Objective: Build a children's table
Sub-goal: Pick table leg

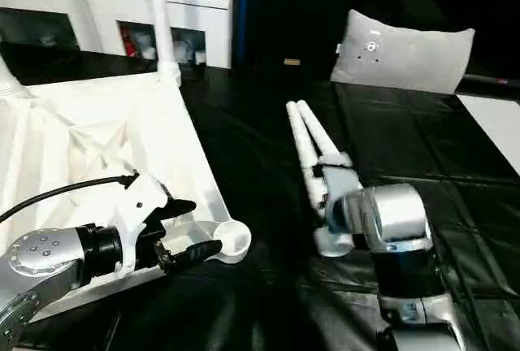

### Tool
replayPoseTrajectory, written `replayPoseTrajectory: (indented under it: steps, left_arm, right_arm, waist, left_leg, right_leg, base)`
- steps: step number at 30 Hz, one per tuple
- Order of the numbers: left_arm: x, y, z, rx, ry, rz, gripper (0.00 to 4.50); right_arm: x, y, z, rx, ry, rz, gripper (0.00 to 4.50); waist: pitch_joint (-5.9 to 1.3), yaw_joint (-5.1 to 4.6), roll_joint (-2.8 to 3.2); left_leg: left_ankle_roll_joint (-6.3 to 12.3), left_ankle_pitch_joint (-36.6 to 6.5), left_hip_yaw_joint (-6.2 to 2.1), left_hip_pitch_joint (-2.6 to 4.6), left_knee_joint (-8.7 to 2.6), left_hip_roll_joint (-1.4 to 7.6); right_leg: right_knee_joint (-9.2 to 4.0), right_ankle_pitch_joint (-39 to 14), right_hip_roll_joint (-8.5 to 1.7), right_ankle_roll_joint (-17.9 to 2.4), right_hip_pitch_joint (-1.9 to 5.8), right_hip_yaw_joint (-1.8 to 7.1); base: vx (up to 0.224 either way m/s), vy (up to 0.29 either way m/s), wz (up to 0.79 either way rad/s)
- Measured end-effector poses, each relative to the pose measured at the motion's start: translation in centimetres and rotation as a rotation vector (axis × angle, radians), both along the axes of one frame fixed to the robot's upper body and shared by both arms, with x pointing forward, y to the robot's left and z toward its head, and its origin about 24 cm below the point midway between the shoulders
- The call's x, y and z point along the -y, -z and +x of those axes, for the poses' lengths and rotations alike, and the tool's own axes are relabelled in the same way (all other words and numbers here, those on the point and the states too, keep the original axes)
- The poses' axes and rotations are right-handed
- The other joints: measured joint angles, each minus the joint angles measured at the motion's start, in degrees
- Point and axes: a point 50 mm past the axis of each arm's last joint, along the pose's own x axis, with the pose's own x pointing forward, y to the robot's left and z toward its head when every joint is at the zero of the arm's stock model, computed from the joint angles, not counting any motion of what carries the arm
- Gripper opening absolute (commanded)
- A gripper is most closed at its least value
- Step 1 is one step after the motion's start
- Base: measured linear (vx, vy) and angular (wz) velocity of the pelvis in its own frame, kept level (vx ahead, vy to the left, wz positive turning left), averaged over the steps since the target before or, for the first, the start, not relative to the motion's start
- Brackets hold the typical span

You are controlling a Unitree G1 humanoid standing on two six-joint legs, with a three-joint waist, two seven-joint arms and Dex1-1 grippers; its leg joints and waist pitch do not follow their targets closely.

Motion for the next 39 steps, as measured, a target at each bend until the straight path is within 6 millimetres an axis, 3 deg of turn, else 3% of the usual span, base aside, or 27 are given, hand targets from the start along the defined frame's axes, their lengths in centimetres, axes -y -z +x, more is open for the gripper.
replayPoseTrajectory:
  steps: [1, 17, 31, 39]
  left_arm:
    - [0.0, 0.0, 0.0, 0.001, 0.0, 0.0, 4.5]
    - [0.1, -0.4, 0.3, 0.02, 0.007, 0.0, 4.5]
    - [0.5, -1.0, 0.8, 0.063, -0.001, -0.028, 4.5]
    - [0.2, -1.8, 3.5, 0.172, -0.156, -0.068, 4.5]
  right_arm:
    - [0.0, 0.0, 0.0, -0.006, -0.001, 0.002, 3.3]
    - [-1.0, -0.3, -0.4, 0.011, -0.043, 0.043, 2.04]
    - [-1.3, 0.2, -0.6, 0.08, 0.014, 0.128, 1.93]
    - [-0.5, -2.6, 1.0, 0.47, 0.154, 0.375, 1.93]
  waist:
    - [0.0, 0.0, 0.0]
    - [0.0, 0.02, 0.0]
    - [0.0, 0.05, 0.01]
    - [0.19, 0.05, 0.31]
  left_leg:
    - [0.0, 0.0, 0.0, 0.0, 0.0, 0.0]
    - [-0.02, 0.01, 0.02, 0.0, -0.04, 0.01]
    - [-0.06, 0.03, 0.04, 0.01, -0.08, 0.01]
    - [-0.06, 0.05, 0.09, -0.05, -0.13, 0.02]
  right_leg:
    - [0.0, 0.0, 0.0, 0.0, 0.0, 0.0]
    - [-0.01, 0.0, 0.0, 0.0, -0.01, 0.0]
    - [-0.03, 0.0, -0.01, 0.0, -0.02, 0.01]
    - [-0.04, 0.01, -0.01, -0.01, -0.11, 0.02]
  base:
    - [0.0, 0.0, 0.0]
    - [0.0, 0.0, 0.0]
    - [0.0, 0.0, 0.0]
    - [0.0, 0.0, 0.0]
